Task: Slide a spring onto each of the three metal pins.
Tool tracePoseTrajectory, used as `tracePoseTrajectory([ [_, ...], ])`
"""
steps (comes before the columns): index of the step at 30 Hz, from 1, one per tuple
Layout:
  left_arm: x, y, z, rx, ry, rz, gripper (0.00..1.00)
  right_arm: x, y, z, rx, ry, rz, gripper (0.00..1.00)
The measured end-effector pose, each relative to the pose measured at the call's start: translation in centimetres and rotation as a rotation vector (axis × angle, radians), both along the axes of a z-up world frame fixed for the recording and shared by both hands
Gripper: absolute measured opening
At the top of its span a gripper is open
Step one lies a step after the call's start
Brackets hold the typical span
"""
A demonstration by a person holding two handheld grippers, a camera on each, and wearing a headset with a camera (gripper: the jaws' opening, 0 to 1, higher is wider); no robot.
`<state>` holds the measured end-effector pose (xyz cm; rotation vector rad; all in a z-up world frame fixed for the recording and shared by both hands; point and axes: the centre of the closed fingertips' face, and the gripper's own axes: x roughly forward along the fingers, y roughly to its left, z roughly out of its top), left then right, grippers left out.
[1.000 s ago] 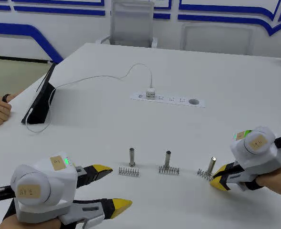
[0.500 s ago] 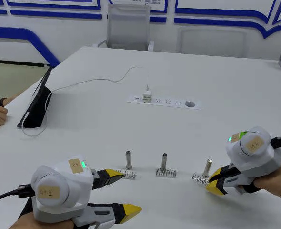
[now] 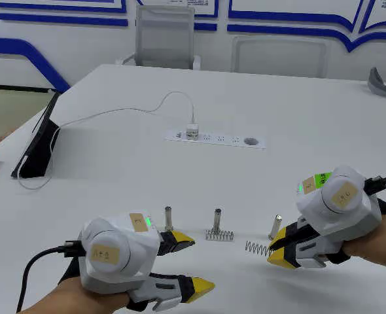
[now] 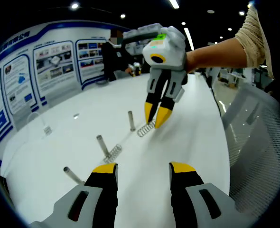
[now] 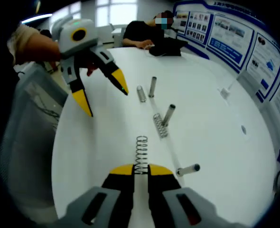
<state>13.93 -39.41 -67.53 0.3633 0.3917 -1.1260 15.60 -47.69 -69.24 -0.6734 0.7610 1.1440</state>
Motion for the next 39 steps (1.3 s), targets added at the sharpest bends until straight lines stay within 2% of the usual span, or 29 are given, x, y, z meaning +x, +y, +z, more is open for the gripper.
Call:
tracePoseTrajectory([
  [6, -0.2, -1.1, -0.2, 0.012, -0.006, -0.047, 0.42, -1.3, 1.0, 0.5, -0.008, -0.001, 0.066, 0.12],
  [20, -1.7, -3.3, -0.2, 0.031, -0.034, -0.157, 0.32, -3.8, 2.6, 1.1, -0.055, 0.000, 0.200, 0.12],
  [29, -2.5, -4.1, -0.4, 0.052, -0.054, -0.210, 0.21, -4.5, 3.2, 1.2, -0.080, -0.008, 0.246, 0.12],
  [39, -2.9, -4.4, -0.7, 0.079, -0.074, -0.238, 0.13, -5.2, 3.2, 1.3, -0.110, -0.001, 0.278, 0.12],
])
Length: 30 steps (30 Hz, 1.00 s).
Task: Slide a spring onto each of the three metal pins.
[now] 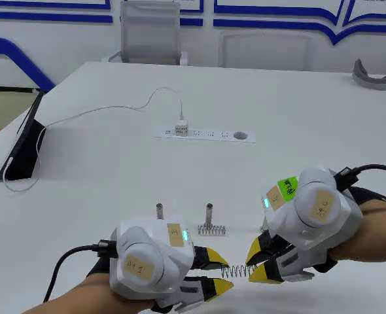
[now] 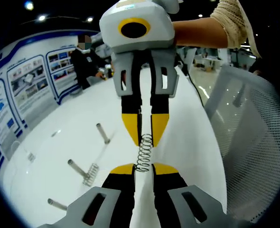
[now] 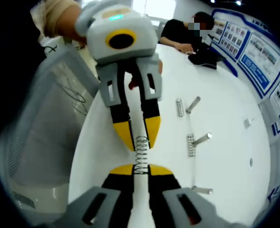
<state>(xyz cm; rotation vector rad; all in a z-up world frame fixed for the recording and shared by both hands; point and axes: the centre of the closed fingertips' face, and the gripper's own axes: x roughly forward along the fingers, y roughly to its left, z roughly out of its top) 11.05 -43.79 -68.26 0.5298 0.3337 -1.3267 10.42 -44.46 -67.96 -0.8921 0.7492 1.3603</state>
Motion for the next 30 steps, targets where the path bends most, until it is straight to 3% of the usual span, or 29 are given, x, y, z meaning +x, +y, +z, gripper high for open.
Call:
tracePoseTrajectory([
  [16, -0.5, 0.0, -0.2, 0.015, 0.009, -0.007, 0.11, -1.0, 1.3, 2.4, -0.001, -0.031, 0.051, 0.12],
  [30, -0.7, -0.2, 0.3, 0.000, 0.003, -0.002, 0.11, -1.2, 3.1, 4.1, 0.074, -0.038, 0.065, 0.12],
])
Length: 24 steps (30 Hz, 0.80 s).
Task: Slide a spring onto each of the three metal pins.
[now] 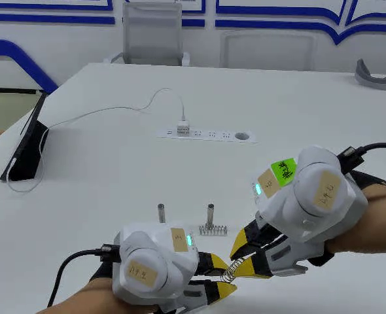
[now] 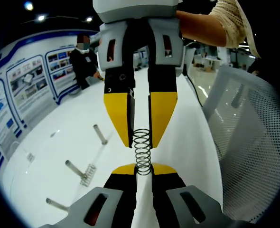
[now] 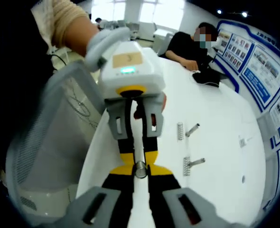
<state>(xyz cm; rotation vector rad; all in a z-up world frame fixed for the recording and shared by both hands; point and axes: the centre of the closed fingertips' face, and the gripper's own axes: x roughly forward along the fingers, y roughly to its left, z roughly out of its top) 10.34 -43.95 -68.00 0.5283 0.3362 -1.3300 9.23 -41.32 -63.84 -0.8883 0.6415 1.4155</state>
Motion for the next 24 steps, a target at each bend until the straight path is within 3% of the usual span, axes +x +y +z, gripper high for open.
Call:
tracePoseTrajectory([
  [15, -0.05, -0.36, -0.11, -0.017, 0.004, 0.004, 0.10, -0.01, 0.81, 0.19, 0.046, 0.014, -0.017, 0.12],
  [24, -0.17, -0.15, -0.40, -0.027, 0.021, 0.017, 0.10, 0.02, 0.10, -0.22, 0.054, 0.017, -0.049, 0.16],
])
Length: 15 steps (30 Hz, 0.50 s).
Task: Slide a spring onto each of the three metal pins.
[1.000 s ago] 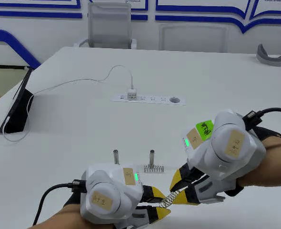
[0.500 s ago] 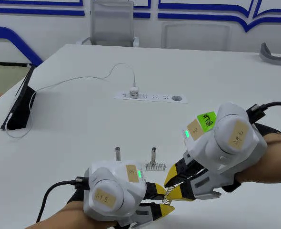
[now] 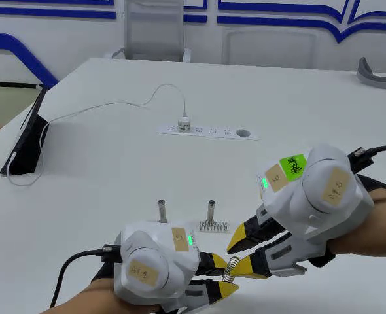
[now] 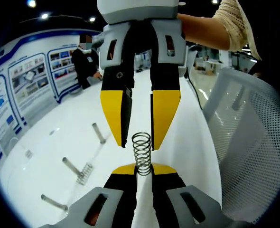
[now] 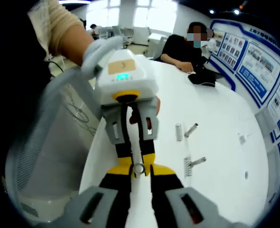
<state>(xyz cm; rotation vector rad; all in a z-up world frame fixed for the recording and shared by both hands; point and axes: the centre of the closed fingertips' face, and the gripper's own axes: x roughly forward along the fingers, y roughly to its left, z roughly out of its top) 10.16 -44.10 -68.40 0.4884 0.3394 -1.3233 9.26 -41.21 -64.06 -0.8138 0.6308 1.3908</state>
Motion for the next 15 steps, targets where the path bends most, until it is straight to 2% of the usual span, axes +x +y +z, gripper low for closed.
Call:
tracePoseTrajectory([
  [7, 0.08, -0.18, 0.31, -0.026, 0.012, 0.013, 0.10, 0.03, -0.03, -0.26, 0.023, 0.007, -0.025, 0.15],
  [15, 0.25, -0.32, 0.65, -0.045, 0.018, 0.024, 0.10, 0.27, 0.22, 0.10, 0.061, 0.022, -0.053, 0.12],
])
